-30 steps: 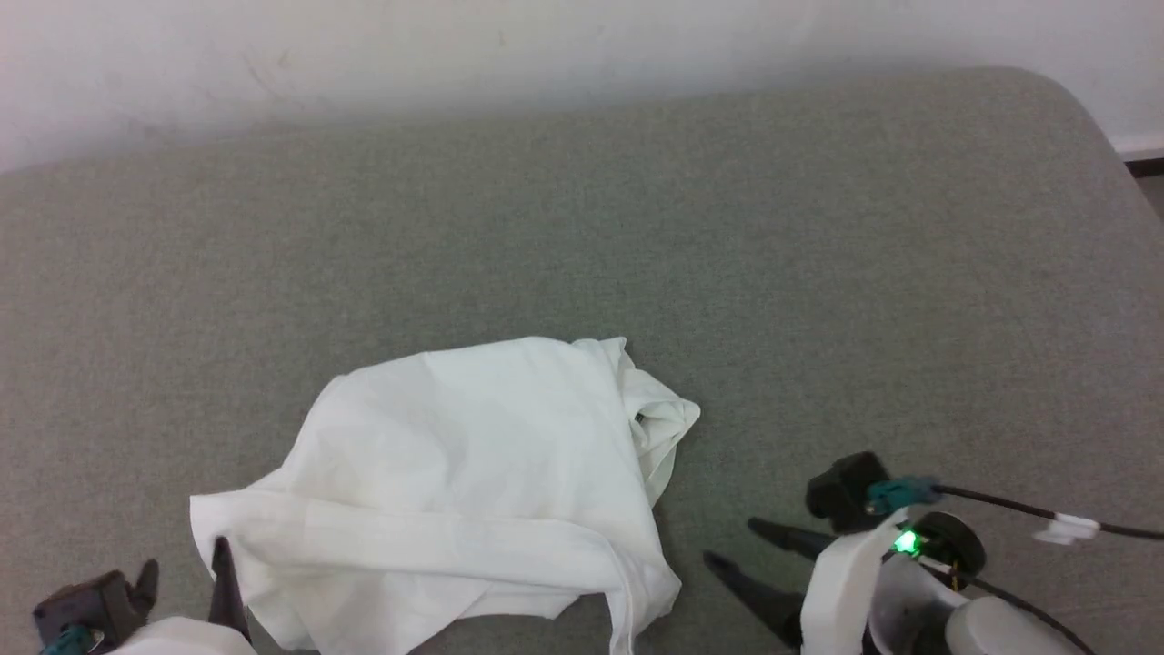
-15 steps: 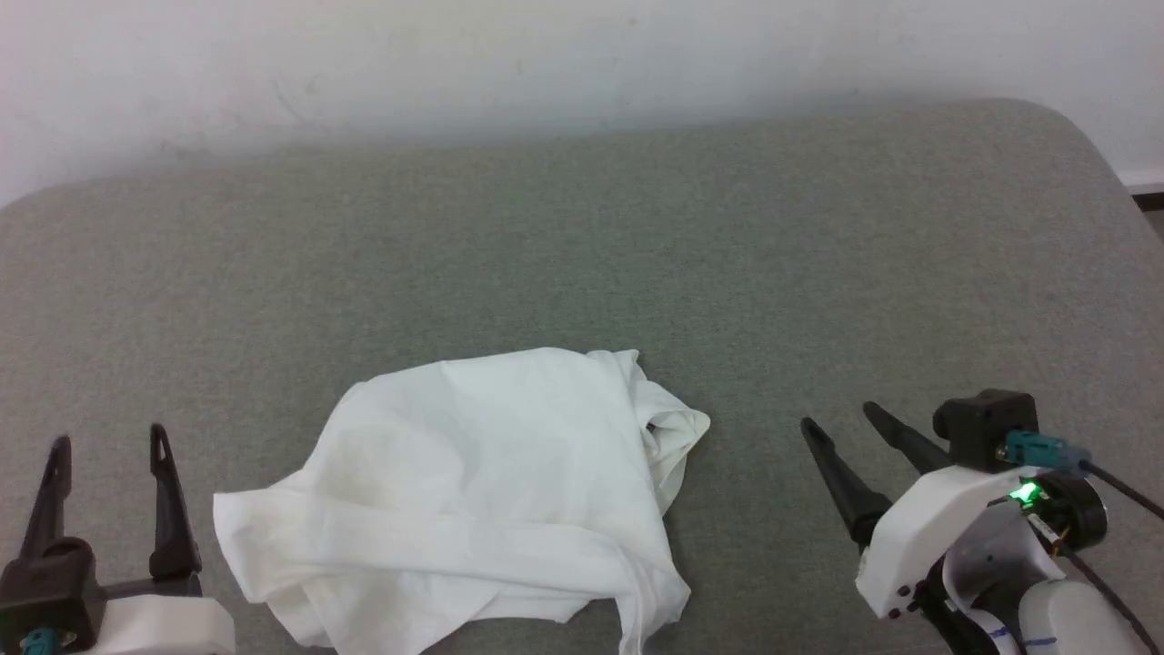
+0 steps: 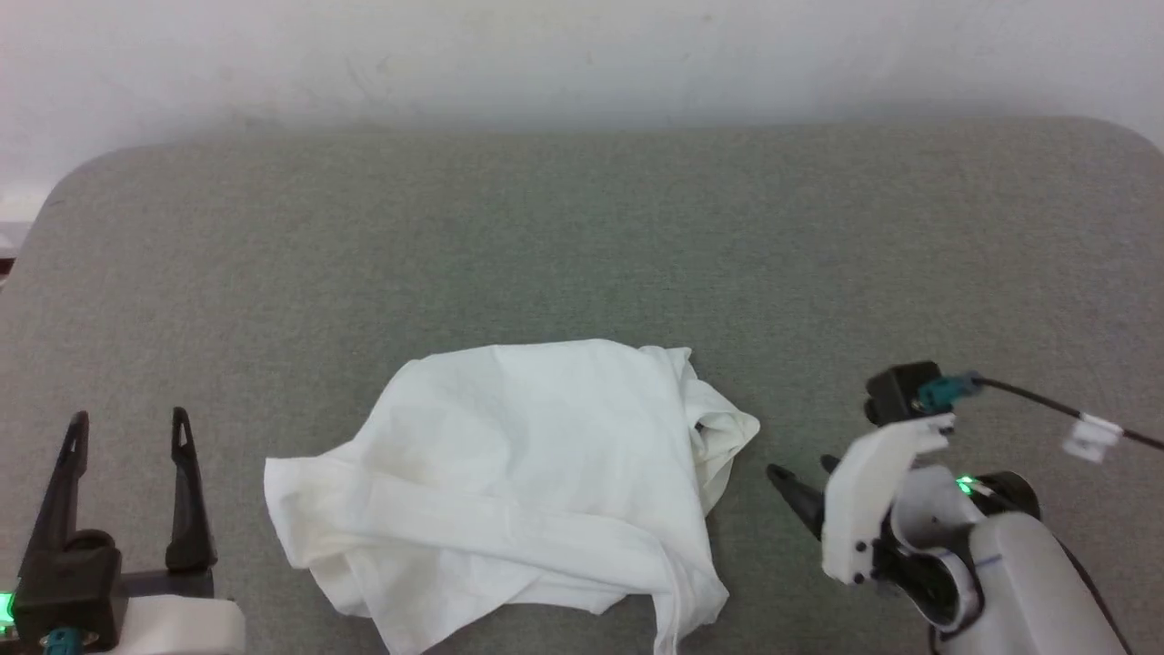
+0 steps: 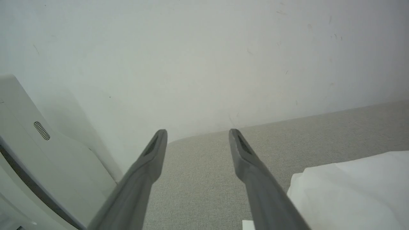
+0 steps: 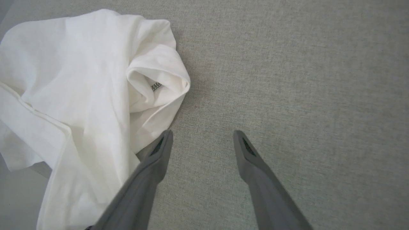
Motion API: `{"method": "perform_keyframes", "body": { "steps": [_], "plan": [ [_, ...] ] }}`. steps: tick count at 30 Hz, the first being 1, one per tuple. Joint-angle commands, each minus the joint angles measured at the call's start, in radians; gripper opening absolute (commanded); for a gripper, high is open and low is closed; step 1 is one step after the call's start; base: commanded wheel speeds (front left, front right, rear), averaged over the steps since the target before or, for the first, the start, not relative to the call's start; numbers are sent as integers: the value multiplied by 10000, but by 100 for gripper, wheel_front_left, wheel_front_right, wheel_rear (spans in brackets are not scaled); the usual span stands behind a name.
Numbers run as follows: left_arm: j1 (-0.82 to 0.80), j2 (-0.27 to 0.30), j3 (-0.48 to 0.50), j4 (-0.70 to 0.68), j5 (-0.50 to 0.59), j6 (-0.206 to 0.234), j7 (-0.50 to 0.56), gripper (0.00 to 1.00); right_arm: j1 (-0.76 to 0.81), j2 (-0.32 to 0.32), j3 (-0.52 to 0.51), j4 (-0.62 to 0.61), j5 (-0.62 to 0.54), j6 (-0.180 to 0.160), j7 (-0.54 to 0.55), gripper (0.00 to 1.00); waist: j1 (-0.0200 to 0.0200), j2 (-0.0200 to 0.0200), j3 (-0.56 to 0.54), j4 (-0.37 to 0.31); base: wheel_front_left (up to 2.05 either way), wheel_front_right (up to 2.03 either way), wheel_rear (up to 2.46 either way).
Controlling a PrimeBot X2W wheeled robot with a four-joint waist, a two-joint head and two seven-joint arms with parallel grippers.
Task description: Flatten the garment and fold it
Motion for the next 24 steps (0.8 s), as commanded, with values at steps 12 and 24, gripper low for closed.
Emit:
{"method": "perform_keyframes", "body": {
  "steps": [12,24],
  "plan": [
    [-681,-498,-360,183,-65,42,-141,100,-2994,357,1348,3395,1386,-9,766,100,0,-1,707,611,0,0,0],
    [-1026,-782,-523,475,-164,16,-321,100,-3794,366,4034,6060,3124,-9,1756,43,0,-1,1180,635,0,0,0]
  ]
}}
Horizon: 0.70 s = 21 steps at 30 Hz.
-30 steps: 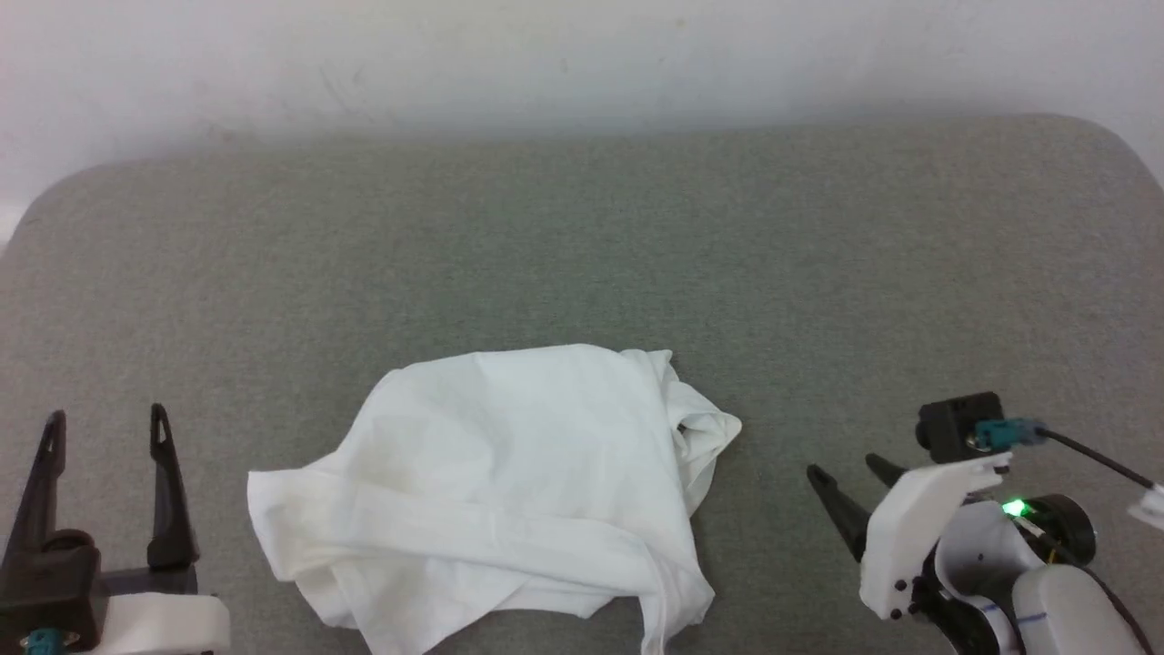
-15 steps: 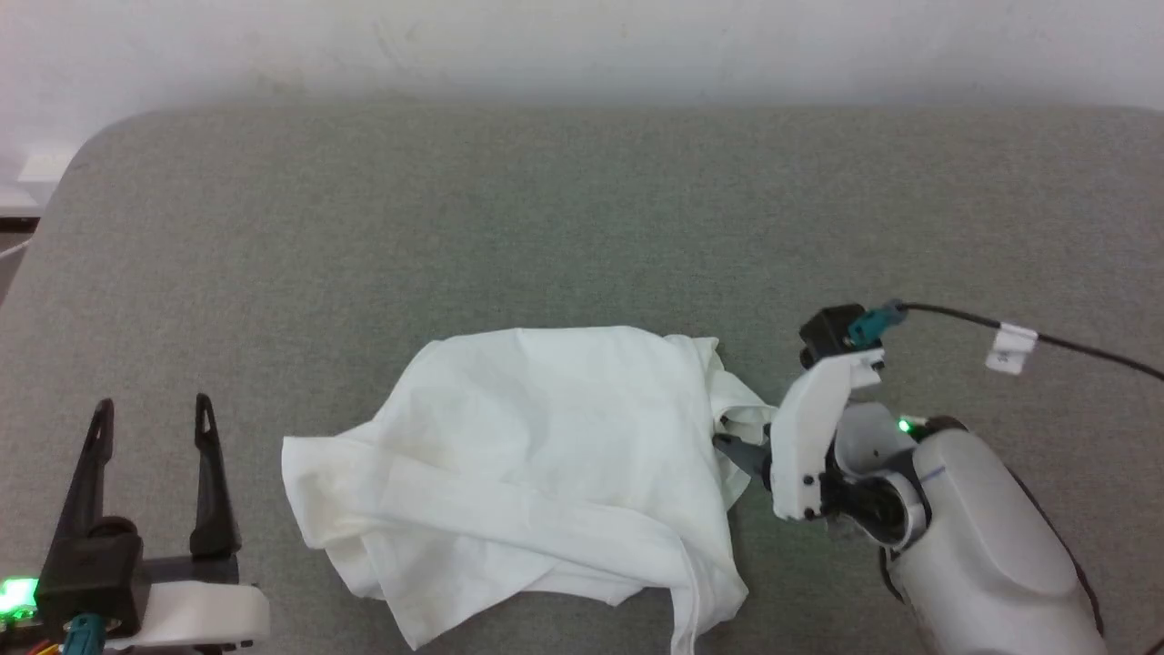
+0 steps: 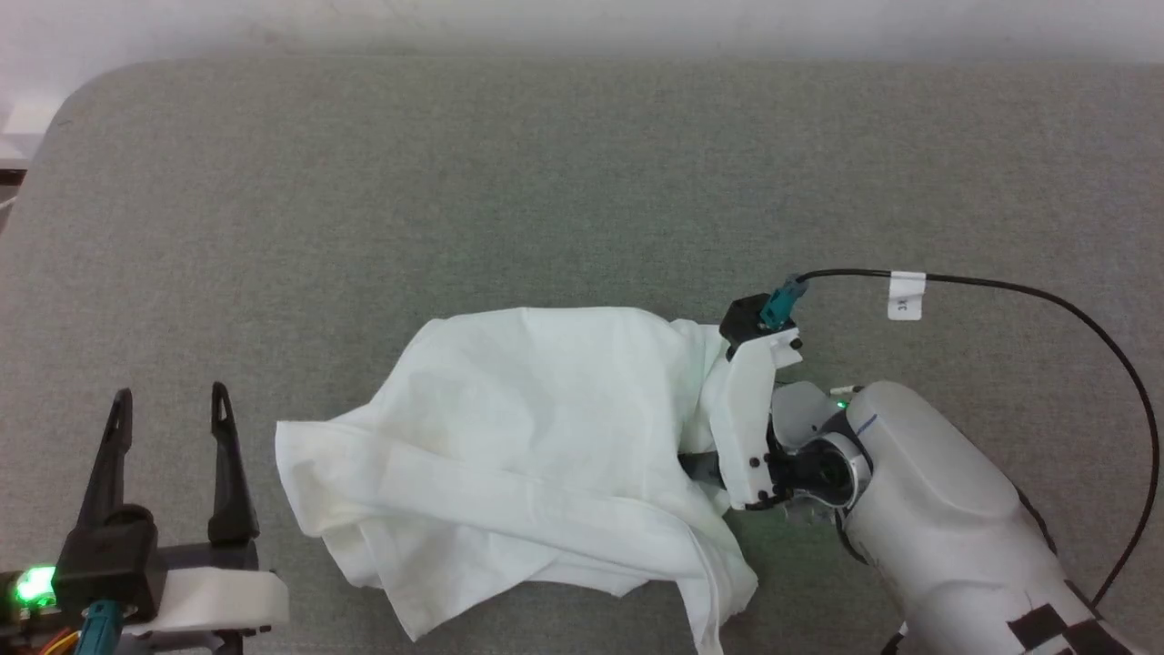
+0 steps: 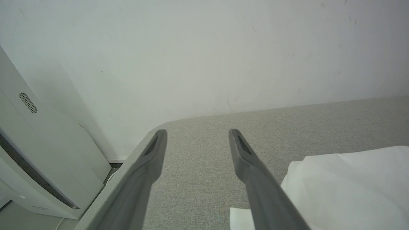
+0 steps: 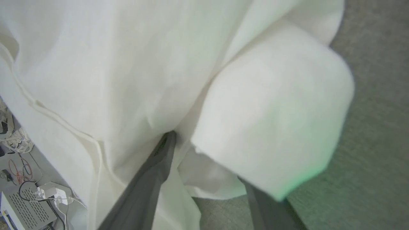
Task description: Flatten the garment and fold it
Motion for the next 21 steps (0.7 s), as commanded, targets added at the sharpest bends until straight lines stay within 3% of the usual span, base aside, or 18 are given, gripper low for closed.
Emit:
{"method": "perform_keyframes", "body": {
  "steps": [1,8,14,21],
  "plan": [
    [-204,-42,-13,46,-6,16,-78,100,682,99,363,637,136,-23,250,0,1,0,18,-4,0,0,0],
    [-140,-34,-42,220,-48,42,-31,100,384,100,873,668,786,-23,-696,0,1,0,-246,-122,0,0,0],
    [-15,59,-24,205,-62,75,53,100,125,75,636,439,675,-23,-2034,0,1,0,-632,-341,0,0,0],
    [356,117,14,92,-134,171,149,100,403,-883,148,119,131,-23,-2767,0,1,0,-1003,-675,0,0,0]
  ]
}}
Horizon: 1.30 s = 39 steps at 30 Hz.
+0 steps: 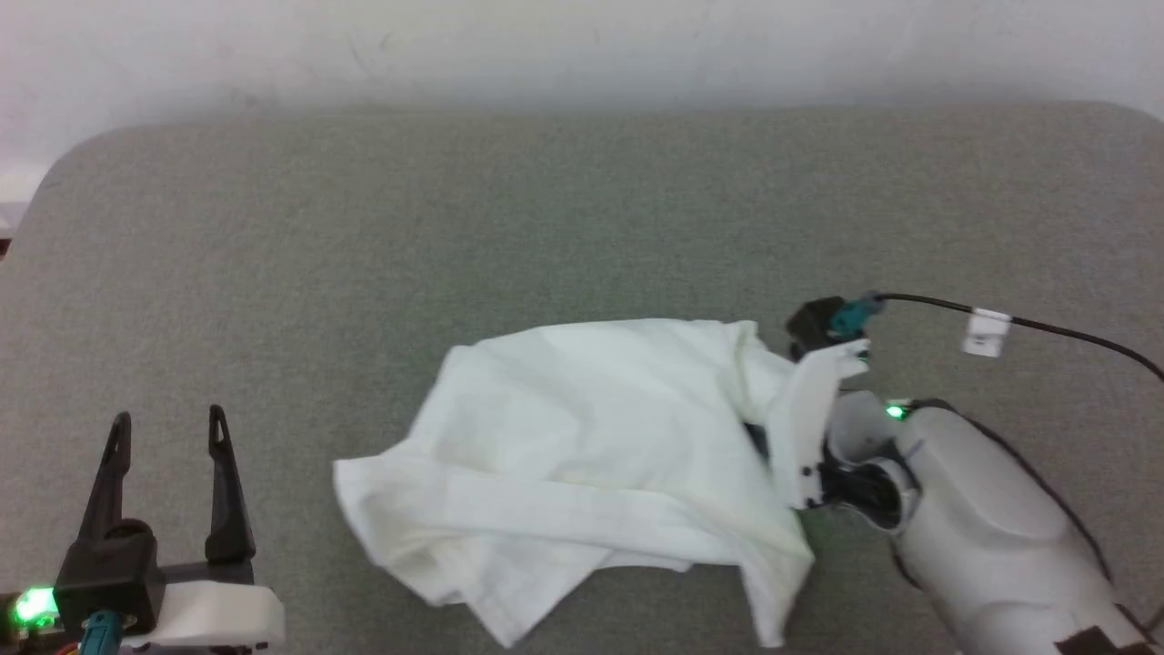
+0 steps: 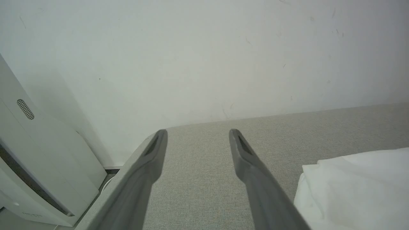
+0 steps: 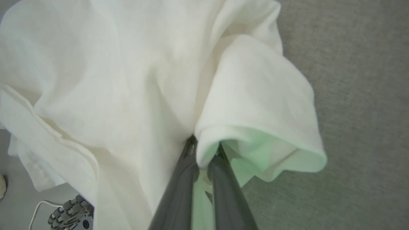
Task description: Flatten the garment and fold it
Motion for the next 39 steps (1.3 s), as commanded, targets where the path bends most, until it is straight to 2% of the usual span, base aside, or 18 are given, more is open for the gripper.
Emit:
{"method": "perform_keyframes", "body": {
  "steps": [1,12,17,22,29,34,39],
  "plan": [
    [124,57,21,-61,-37,71,51,100,240,-295,-138,-33,-141,-21,-108,0,-1,0,-168,-186,0,0,0],
    [401,147,-53,-322,-61,148,302,100,1292,-2655,-1590,-645,-1673,-21,-314,0,-1,0,-298,-559,0,0,0],
    [499,119,-99,-324,-95,176,347,100,1574,-2821,-1808,-1324,-1982,-21,294,0,-1,0,-408,-684,0,0,0],
    [540,123,-236,-339,-108,134,467,100,1536,-2300,-1681,-2416,-1772,-21,1734,0,-1,0,-654,-746,0,0,0],
    [427,154,-430,-375,-96,26,624,100,1186,-819,-1696,-3308,-1045,-21,3512,0,-1,0,-829,-606,0,0,0],
    [221,98,-577,-384,-53,-26,634,100,729,361,-1974,-2932,-961,-21,3764,0,-1,0,-730,-356,0,0,0],
    [-106,-11,-732,-339,-1,-85,585,100,312,782,-1875,-2080,-1107,-21,3503,0,-1,0,-459,-62,0,0,0]
  ]
}}
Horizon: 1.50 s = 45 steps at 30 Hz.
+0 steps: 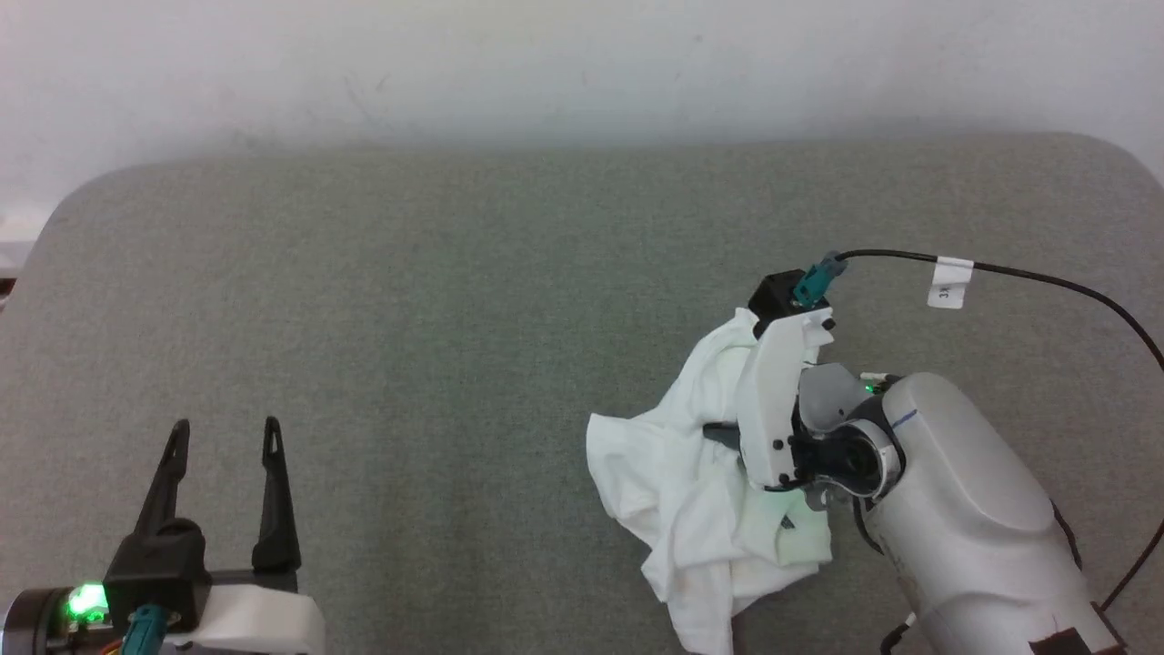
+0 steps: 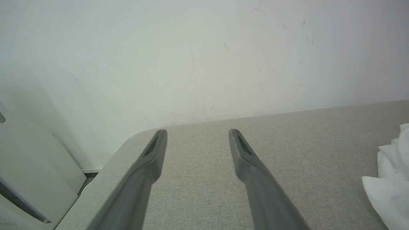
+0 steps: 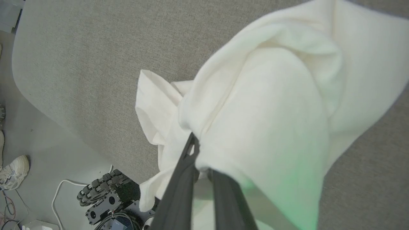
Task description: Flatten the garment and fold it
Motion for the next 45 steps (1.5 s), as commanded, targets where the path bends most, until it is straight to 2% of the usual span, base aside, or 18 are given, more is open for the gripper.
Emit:
{"method": "perform_keyframes", "body": {
  "steps": [1,2,3,4,5,14,22,29,33,39,45],
  "plan": [
    [-172,-51,-20,17,71,-35,-28,100,-147,28,31,83,-81,-9,-150,0,1,0,194,160,0,0,0],
    [-233,-83,-44,41,74,-40,-44,100,-197,49,82,295,-74,-9,-279,7,1,0,261,203,0,0,0],
    [-290,-110,-64,68,79,-43,-66,100,-234,65,147,504,15,-9,-331,33,1,0,330,240,0,0,0],
    [-344,-134,-76,96,85,-42,-89,100,-296,74,292,610,91,-9,-447,75,1,0,404,270,0,0,0],
    [-395,-160,-81,125,87,-34,-110,100,-342,78,508,640,235,-9,-600,100,1,0,474,297,0,0,0],
    [-509,-289,-44,372,40,67,-301,100,-738,85,2074,195,1544,-9,-1771,100,1,0,676,172,0,0,0],
    [-477,-241,-48,408,22,119,-221,100,-1017,54,3803,-1312,2122,-9,-2406,100,1,0,531,-36,0,0,0],
    [-395,-131,-23,387,80,240,-76,100,-858,-1058,4992,-2709,1962,-9,-3724,100,1,0,450,-168,0,0,0],
    [-282,-72,13,353,104,343,5,100,-556,-1741,5307,-2960,1672,-9,-3771,100,1,0,402,-288,0,0,0],
    [-79,6,64,274,82,454,118,100,2,-2341,4920,-3894,1221,-9,-4308,100,1,0,256,-531,0,0,0],
    [15,129,171,193,124,621,281,100,1315,-2238,2690,-4499,-37,-9,-6106,100,1,0,-5,-694,0,0,0]
  ]
}}
